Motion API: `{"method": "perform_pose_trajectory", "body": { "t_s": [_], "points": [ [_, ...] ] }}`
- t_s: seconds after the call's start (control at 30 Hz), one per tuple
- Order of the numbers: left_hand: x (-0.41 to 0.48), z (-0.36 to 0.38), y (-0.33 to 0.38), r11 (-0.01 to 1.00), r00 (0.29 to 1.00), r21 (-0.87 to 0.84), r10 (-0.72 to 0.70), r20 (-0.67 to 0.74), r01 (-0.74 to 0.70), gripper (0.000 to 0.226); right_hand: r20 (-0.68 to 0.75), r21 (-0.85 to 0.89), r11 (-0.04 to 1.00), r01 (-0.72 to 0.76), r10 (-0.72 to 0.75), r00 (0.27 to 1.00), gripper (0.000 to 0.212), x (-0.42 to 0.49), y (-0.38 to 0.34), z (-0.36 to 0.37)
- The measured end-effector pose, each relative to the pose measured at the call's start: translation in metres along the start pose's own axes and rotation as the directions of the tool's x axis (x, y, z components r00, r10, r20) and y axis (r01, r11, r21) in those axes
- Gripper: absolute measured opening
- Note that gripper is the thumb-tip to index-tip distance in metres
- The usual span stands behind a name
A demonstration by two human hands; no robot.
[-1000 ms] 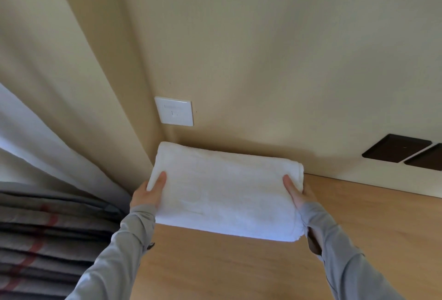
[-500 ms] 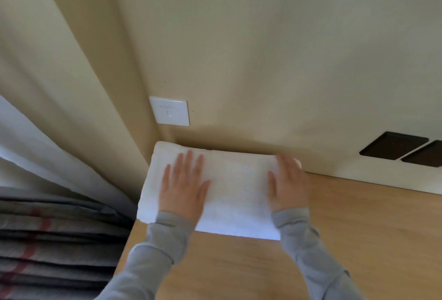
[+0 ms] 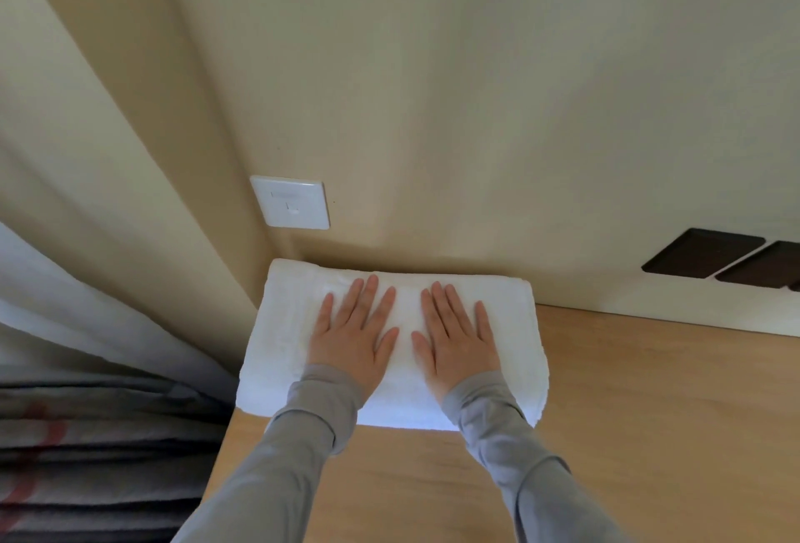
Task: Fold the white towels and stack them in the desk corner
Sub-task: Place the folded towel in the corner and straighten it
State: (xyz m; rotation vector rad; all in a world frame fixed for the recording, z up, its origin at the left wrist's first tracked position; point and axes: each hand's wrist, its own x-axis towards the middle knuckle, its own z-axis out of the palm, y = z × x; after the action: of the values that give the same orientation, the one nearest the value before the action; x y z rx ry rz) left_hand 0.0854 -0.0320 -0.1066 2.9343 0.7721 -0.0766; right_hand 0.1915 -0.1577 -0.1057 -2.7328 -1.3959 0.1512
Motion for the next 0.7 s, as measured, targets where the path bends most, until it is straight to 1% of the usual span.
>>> {"method": "perform_pose_trajectory", "body": {
  "t_s": [0.07,0.13,0.2,0.27,0.3,0.37,0.4,0.43,0.5,0.6,0.7],
  "points": [
    [-0.004,-0.005,-0.006,0.999,0.999,-0.007,0.032,0.007,-0.032,0.06,-0.003,0.016,1.0,0.001,-0.001,1.0,0.07,-0.003,0.002,-0.002],
    [-0.012,-0.01,-0.014,0.998,0.998,0.016,0.059,0.017,-0.059,0.069,0.023,0.023,1.0,0.009,-0.009,1.0,0.067,-0.007,0.002,-0.005],
    [-0.019,-0.017,-0.023,0.999,0.998,0.028,0.037,0.042,-0.038,0.081,0.03,0.049,0.999,0.025,-0.026,0.999,0.06,-0.009,0.003,-0.008],
    [-0.02,-0.029,-0.03,1.0,0.998,-0.002,-0.02,0.057,0.02,0.088,0.03,0.113,0.994,0.01,-0.014,0.999,0.059,-0.01,0.008,-0.016],
    [-0.019,-0.036,-0.032,0.998,0.997,-0.026,-0.056,0.054,0.057,0.086,0.024,0.154,0.988,-0.024,0.02,0.999,0.059,-0.01,0.012,-0.023],
    [-0.017,-0.052,-0.032,0.991,0.991,-0.032,-0.132,0.038,0.133,0.065,-0.001,0.211,0.972,-0.1,0.102,0.995,0.06,-0.012,0.02,-0.042],
    [-0.015,-0.061,-0.029,0.986,0.987,-0.03,-0.16,0.026,0.161,0.058,-0.023,0.204,0.971,-0.123,0.13,0.991,0.06,-0.015,0.025,-0.051],
    [-0.013,-0.07,-0.023,0.985,0.985,-0.031,-0.17,0.013,0.17,0.056,-0.046,0.179,0.975,-0.133,0.143,0.989,0.059,-0.017,0.03,-0.061],
    [-0.008,-0.088,-0.005,0.988,0.989,-0.027,-0.15,-0.017,0.15,0.055,-0.079,0.14,0.98,-0.138,0.15,0.986,0.059,-0.022,0.042,-0.082],
    [-0.001,-0.113,0.032,0.997,0.994,-0.031,-0.074,-0.081,0.072,0.054,-0.103,0.154,0.976,-0.152,0.169,0.98,0.059,-0.037,0.065,-0.113],
    [0.0,-0.136,0.081,1.0,0.991,-0.02,-0.005,-0.131,0.002,0.052,-0.153,0.132,0.976,-0.171,0.191,0.97,0.056,-0.063,0.098,-0.147]
  ]
}}
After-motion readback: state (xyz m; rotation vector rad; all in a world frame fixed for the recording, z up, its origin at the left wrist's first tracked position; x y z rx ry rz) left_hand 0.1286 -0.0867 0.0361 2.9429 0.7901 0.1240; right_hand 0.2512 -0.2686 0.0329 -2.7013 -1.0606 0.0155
